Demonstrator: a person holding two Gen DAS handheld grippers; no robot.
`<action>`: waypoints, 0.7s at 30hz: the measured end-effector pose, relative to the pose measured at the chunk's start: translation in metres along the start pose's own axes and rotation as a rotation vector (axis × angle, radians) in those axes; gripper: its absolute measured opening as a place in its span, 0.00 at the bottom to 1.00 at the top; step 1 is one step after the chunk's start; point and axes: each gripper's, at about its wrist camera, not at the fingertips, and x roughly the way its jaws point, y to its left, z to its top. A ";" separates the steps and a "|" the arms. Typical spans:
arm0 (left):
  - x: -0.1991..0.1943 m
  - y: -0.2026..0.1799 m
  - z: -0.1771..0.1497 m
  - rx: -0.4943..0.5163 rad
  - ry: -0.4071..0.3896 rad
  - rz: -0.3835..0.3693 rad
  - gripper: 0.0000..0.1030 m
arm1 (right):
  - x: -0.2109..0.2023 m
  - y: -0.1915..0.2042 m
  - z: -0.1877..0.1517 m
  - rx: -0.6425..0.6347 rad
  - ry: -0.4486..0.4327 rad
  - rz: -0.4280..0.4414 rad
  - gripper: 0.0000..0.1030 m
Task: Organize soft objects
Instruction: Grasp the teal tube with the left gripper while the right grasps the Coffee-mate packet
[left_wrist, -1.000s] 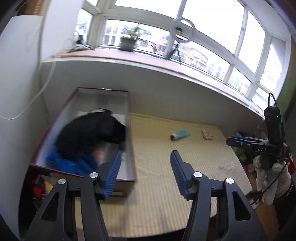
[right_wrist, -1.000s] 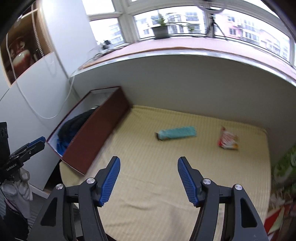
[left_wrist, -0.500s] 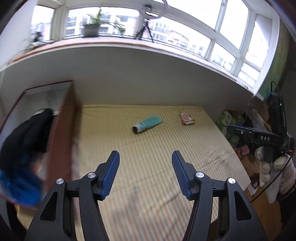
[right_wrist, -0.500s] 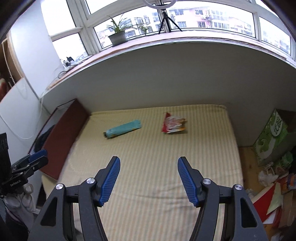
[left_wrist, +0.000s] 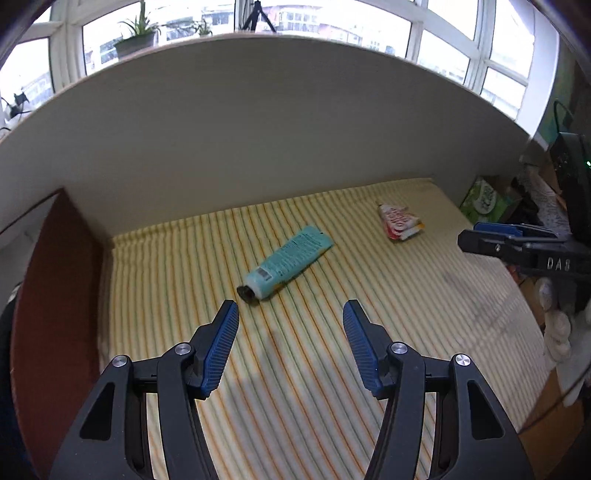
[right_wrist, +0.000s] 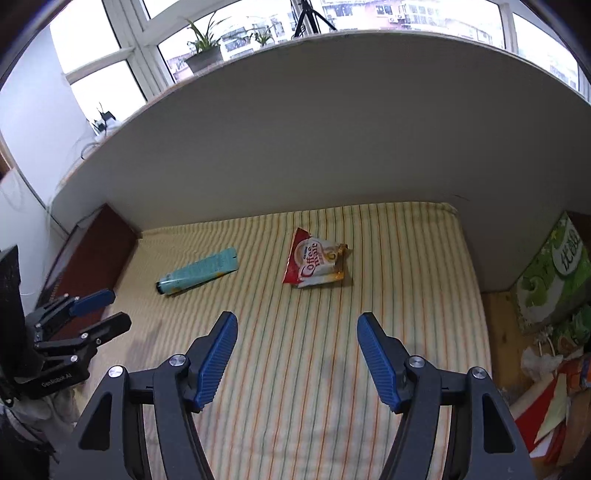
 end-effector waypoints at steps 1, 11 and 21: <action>0.006 0.001 0.003 -0.002 0.004 0.005 0.56 | 0.005 0.001 0.002 -0.009 0.003 -0.012 0.62; 0.048 0.000 0.014 0.042 0.029 0.063 0.56 | 0.043 -0.011 0.015 -0.001 0.020 -0.048 0.62; 0.067 -0.011 0.015 0.103 0.048 0.070 0.56 | 0.065 -0.002 0.021 -0.045 0.037 -0.090 0.62</action>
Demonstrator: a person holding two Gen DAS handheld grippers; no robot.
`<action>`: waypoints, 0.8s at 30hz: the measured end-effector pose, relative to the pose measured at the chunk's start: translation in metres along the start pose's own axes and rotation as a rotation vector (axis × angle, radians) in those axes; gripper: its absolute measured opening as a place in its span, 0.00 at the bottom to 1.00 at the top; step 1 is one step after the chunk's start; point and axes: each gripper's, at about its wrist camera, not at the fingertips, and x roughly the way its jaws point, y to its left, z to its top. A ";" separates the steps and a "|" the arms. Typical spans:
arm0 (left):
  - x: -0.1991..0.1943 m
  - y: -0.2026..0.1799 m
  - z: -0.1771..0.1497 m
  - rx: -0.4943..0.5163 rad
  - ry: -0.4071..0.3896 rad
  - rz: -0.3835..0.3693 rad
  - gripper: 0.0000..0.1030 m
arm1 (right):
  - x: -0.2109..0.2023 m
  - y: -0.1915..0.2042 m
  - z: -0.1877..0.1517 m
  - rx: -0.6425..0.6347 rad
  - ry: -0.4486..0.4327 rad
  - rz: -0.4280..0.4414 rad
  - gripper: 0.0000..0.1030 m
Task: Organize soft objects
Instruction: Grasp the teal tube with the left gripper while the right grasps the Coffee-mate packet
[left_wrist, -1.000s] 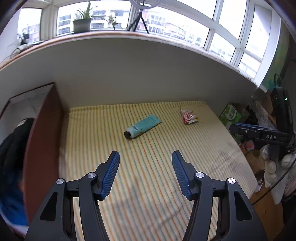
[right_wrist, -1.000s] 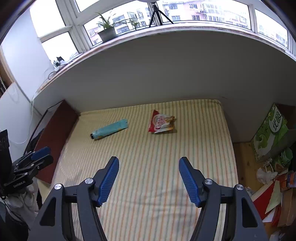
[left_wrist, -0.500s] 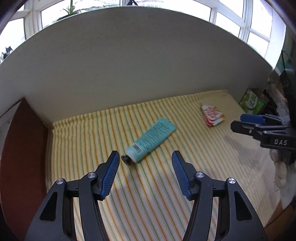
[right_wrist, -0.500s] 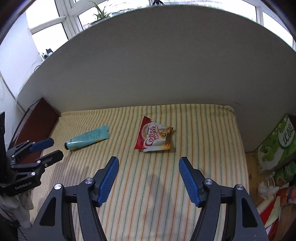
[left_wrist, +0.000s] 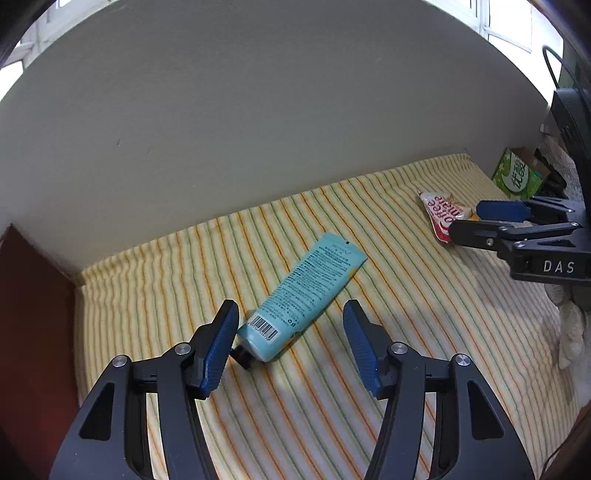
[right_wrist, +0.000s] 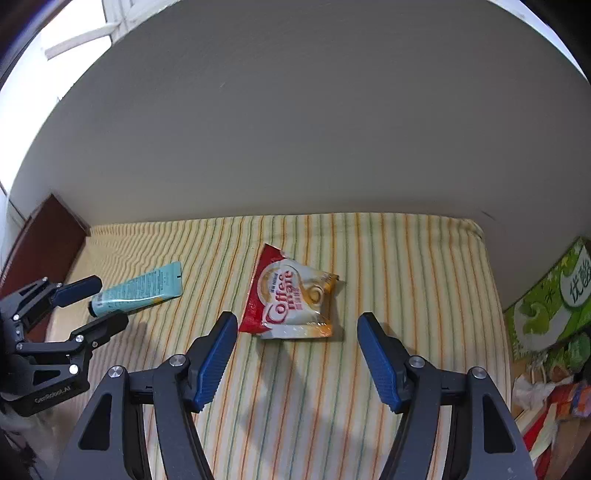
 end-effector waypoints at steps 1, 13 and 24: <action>0.003 0.000 0.001 0.008 0.003 0.006 0.56 | 0.002 0.002 0.001 -0.009 0.004 -0.002 0.62; 0.006 -0.021 0.012 0.091 0.014 -0.018 0.42 | 0.019 0.007 0.013 -0.027 0.016 -0.059 0.62; 0.035 -0.048 0.029 0.117 0.037 -0.024 0.39 | 0.030 0.023 0.019 -0.072 0.029 -0.105 0.62</action>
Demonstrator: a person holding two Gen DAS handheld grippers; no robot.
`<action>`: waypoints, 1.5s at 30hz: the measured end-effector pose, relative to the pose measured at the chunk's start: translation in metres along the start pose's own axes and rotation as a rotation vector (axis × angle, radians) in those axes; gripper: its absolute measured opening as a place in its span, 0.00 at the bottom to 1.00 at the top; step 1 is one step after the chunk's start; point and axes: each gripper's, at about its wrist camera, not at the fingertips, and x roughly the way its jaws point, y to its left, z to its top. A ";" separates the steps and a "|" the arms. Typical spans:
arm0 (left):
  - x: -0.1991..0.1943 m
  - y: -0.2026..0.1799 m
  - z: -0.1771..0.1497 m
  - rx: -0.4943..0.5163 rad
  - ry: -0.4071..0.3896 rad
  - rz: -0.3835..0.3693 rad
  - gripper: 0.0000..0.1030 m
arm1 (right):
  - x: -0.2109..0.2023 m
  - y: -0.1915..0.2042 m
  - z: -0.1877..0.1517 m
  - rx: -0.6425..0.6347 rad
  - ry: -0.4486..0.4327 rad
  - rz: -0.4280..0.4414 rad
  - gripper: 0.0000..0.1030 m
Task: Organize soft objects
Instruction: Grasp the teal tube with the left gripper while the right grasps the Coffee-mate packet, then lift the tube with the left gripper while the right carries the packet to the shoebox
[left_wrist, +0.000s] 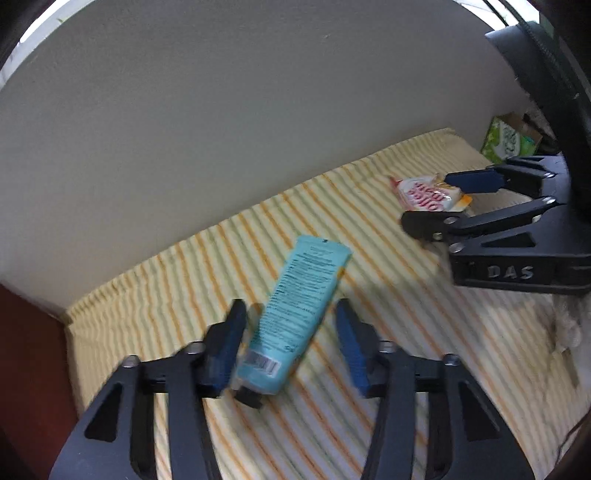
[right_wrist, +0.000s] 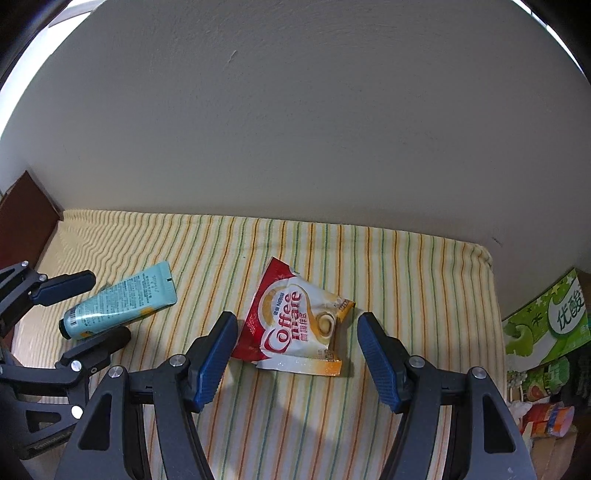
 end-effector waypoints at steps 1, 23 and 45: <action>0.003 -0.005 0.003 -0.002 -0.002 0.003 0.36 | 0.000 0.000 0.000 -0.002 0.000 -0.001 0.61; -0.023 0.014 -0.031 -0.099 -0.032 0.016 0.28 | -0.018 -0.028 -0.007 0.086 -0.001 0.125 0.16; -0.090 0.058 -0.063 -0.200 -0.122 -0.024 0.28 | -0.080 -0.014 -0.029 0.068 -0.082 0.209 0.14</action>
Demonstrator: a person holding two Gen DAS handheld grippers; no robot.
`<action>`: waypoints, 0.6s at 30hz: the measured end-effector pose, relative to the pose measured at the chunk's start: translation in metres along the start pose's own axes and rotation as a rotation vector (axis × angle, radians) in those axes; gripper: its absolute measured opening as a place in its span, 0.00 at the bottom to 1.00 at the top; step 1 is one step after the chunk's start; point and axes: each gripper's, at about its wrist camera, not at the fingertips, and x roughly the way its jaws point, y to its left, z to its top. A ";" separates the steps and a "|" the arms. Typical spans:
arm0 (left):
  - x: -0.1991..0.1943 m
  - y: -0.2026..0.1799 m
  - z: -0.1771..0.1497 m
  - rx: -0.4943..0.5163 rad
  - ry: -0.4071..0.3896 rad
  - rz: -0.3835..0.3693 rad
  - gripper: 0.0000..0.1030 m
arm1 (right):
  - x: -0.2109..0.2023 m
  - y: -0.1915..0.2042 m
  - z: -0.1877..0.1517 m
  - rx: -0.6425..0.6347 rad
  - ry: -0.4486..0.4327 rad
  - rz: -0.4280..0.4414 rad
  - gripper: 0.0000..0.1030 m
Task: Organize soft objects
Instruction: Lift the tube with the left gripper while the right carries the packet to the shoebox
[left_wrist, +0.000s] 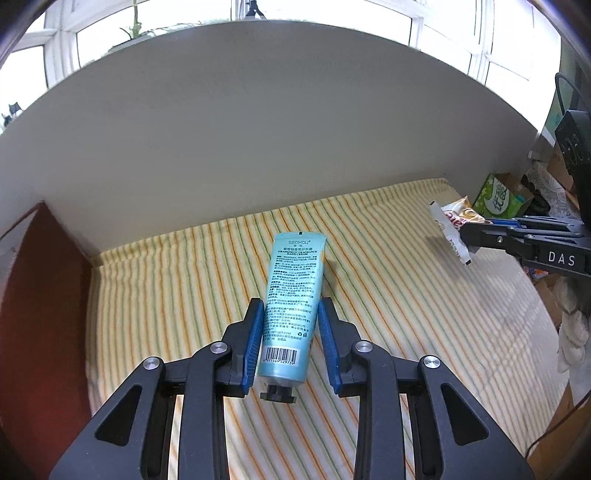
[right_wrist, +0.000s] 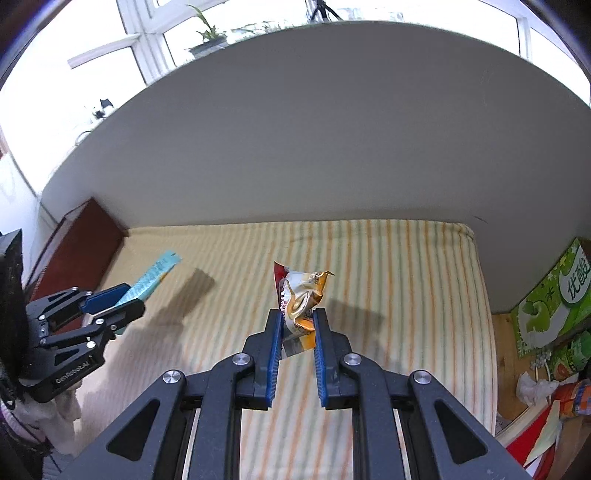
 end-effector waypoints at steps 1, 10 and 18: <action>-0.008 0.002 -0.001 -0.001 -0.008 -0.003 0.28 | -0.005 0.006 0.001 -0.014 -0.009 0.006 0.14; -0.077 0.021 -0.011 0.010 -0.095 0.027 0.28 | -0.041 0.066 0.008 -0.113 -0.067 0.075 0.14; -0.132 0.071 -0.030 -0.046 -0.145 0.063 0.28 | -0.065 0.139 0.011 -0.207 -0.086 0.159 0.14</action>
